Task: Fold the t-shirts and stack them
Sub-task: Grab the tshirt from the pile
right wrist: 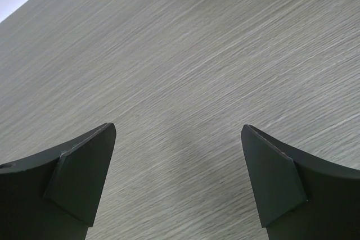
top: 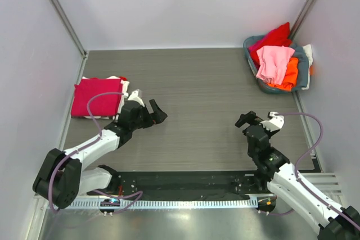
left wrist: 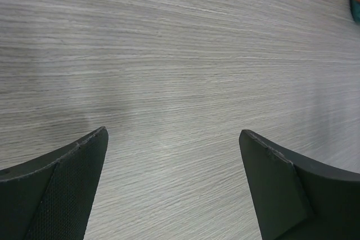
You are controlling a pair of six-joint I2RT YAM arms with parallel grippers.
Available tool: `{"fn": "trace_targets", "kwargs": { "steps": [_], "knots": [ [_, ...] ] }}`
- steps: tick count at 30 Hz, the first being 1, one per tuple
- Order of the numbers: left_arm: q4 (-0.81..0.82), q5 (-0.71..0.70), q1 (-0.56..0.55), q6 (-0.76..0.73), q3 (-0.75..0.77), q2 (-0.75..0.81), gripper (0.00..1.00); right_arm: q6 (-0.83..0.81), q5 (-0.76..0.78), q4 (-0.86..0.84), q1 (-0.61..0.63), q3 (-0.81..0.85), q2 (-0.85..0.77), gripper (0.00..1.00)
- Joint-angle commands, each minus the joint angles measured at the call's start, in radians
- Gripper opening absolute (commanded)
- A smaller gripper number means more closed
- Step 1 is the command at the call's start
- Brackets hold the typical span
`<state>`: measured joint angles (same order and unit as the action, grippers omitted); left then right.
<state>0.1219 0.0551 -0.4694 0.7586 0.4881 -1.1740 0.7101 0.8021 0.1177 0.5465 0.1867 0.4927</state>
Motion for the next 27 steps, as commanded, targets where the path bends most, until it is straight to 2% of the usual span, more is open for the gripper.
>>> {"fn": "trace_targets", "kwargs": {
  "steps": [1, 6, 13, 17, 18, 21, 27],
  "knots": [
    [0.028, 0.017, 0.002, 0.015, 0.03, -0.015, 0.99, 0.017, 0.046, -0.032, -0.002, 0.028, 0.021, 1.0],
    [0.062, 0.028, 0.002, 0.01, 0.026, -0.042, 0.87, -0.009, 0.039, -0.075, -0.002, 0.025, 0.055, 0.99],
    [0.14, 0.133, 0.0, 0.03, 0.039, -0.091, 0.73, -0.041, 0.015, -0.035, -0.002, 0.104, 0.186, 1.0],
    [0.131, 0.158, 0.002, 0.001, 0.053, -0.119, 0.63, -0.024, 0.04, 0.109, -0.031, 0.351, 0.35, 0.98],
    [0.134, 0.157, 0.002, 0.001, 0.052, -0.116, 0.63, -0.029, 0.063, 0.143, -0.039, 0.467, 0.394, 0.98],
    [0.163, 0.157, 0.002, 0.008, 0.037, -0.105, 0.64, -0.073, 0.074, 0.2, -0.094, 0.656, 0.533, 0.98],
    [0.117, 0.138, 0.002, -0.008, 0.037, -0.062, 0.65, -0.089, 0.022, 0.203, -0.25, 0.922, 0.737, 0.98]
  ]
}}
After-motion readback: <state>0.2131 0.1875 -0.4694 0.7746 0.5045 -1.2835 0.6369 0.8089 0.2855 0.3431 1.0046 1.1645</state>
